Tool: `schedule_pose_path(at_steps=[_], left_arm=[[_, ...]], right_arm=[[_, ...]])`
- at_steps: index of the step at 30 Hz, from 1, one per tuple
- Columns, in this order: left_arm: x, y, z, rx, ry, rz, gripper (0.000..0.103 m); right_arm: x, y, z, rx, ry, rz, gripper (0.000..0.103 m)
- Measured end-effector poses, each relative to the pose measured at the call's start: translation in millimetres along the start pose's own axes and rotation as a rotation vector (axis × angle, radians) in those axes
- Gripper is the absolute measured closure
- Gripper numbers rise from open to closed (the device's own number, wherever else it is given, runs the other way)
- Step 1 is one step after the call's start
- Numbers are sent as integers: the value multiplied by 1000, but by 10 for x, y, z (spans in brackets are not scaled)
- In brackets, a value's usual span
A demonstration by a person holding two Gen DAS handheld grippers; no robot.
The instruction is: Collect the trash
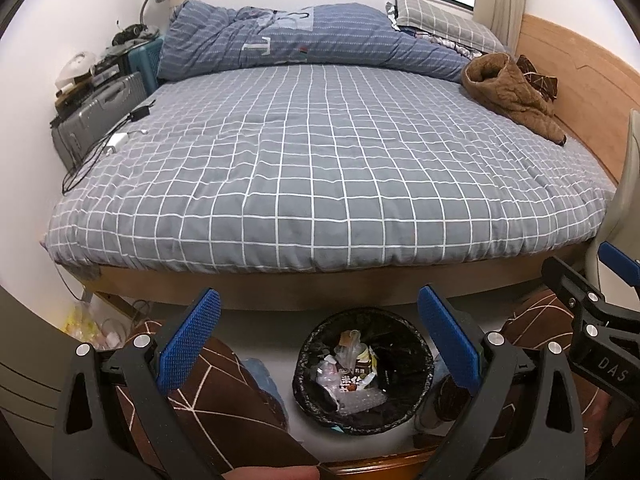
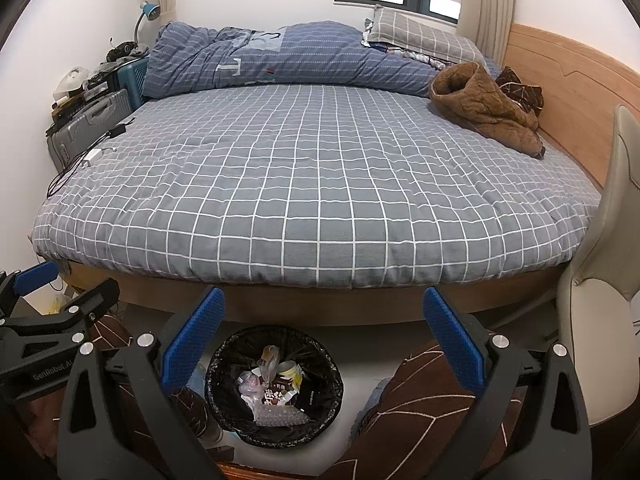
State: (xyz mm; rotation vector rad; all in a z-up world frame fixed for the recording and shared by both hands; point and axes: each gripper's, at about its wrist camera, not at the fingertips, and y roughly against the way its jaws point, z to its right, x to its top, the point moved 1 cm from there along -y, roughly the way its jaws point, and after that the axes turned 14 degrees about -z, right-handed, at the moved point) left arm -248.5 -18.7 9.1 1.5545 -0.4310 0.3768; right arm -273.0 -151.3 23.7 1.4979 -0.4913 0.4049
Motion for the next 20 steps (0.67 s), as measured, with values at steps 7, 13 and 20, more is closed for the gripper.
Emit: schedule_pose_path(at_steps=[7,13,20], left_arm=[[-9,-55,14,-14,-3,-18,6],[-4,-62,6,-16,-8,-22,6],[-5,-69,-4,-24,1,-27,6]], right_arm=[[2,-23,-10,1,2,-1,8],[0,-25,-17,3,3,2,8],[7,-15,9,10,6,6,8]])
